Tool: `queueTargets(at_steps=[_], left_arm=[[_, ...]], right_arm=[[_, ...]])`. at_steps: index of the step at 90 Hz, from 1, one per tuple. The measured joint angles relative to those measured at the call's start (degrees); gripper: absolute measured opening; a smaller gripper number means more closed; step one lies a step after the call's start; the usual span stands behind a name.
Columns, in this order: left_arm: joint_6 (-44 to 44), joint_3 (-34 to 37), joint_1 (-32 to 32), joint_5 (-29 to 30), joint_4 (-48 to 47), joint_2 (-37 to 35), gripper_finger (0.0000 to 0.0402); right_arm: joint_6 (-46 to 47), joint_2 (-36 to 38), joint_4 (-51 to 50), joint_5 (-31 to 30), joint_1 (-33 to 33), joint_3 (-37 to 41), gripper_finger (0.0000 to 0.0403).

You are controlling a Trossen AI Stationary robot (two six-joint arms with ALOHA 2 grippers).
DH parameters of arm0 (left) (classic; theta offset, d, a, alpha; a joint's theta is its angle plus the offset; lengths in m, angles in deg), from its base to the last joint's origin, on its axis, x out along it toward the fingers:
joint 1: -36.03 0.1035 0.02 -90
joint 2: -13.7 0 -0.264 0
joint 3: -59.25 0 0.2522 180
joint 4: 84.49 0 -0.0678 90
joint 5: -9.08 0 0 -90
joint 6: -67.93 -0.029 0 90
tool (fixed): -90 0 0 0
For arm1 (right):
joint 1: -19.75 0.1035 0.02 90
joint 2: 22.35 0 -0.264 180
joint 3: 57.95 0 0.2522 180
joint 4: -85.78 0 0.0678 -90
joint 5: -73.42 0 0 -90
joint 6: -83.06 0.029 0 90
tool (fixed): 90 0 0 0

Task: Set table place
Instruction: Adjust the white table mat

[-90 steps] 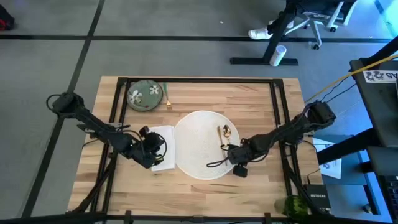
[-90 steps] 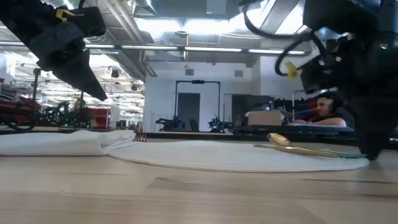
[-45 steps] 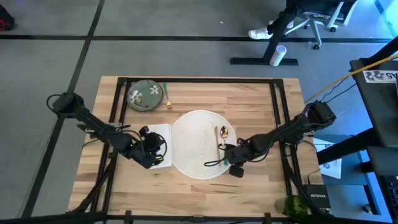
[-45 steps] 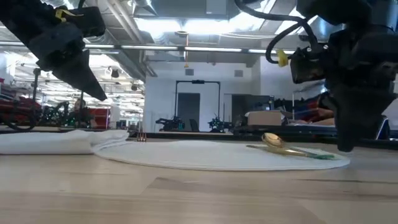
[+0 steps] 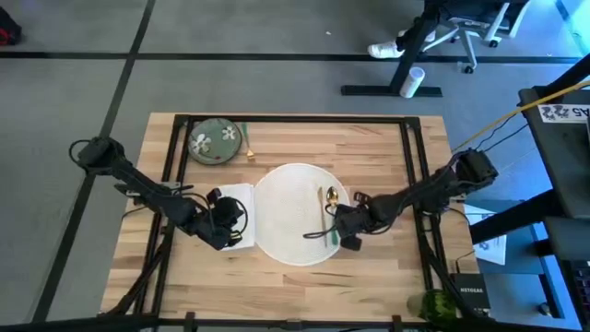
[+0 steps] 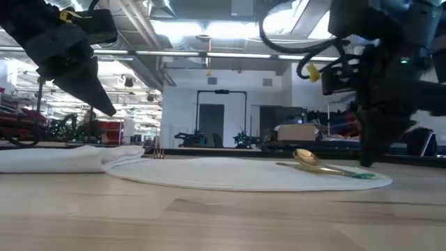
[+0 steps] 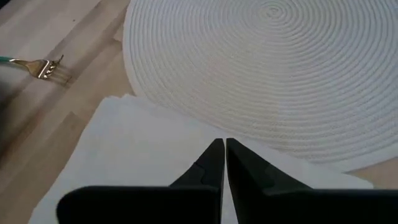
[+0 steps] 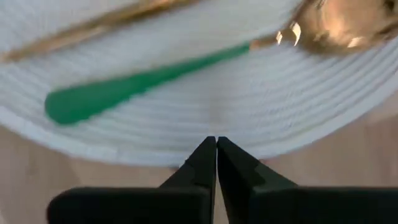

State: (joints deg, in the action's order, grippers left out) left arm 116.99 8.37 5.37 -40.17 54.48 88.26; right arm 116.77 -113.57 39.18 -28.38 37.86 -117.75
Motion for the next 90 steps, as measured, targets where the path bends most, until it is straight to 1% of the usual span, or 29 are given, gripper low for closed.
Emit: queueTargets(at_steps=[12,33,42,60,90], left_arm=[[0.0,0.0,0.0,-0.8,0.5,0.0,0.0000],[0.0,0.0,0.0,-0.8,0.9,0.0,0.0000],[0.0,0.0,0.0,-0.8,1.0,0.0,0.0000],[0.3,0.0,0.0,-0.8,1.0,0.0,0.0000],[0.7,0.0,0.0,-0.9,1.0,0.0,0.0000]], right_arm=[[-1.2,0.0,0.4,-2.1,-1.0,0.0,0.0000],[-2.7,-0.2,0.2,-2.2,-1.4,0.0,0.0000],[-2.7,-0.2,1.9,-2.8,-1.4,1.1,0.0000],[-1.2,-0.1,6.5,-2.4,-1.4,4.3,0.0000],[-0.9,-0.1,3.8,-0.4,-1.2,4.4,0.0000]])
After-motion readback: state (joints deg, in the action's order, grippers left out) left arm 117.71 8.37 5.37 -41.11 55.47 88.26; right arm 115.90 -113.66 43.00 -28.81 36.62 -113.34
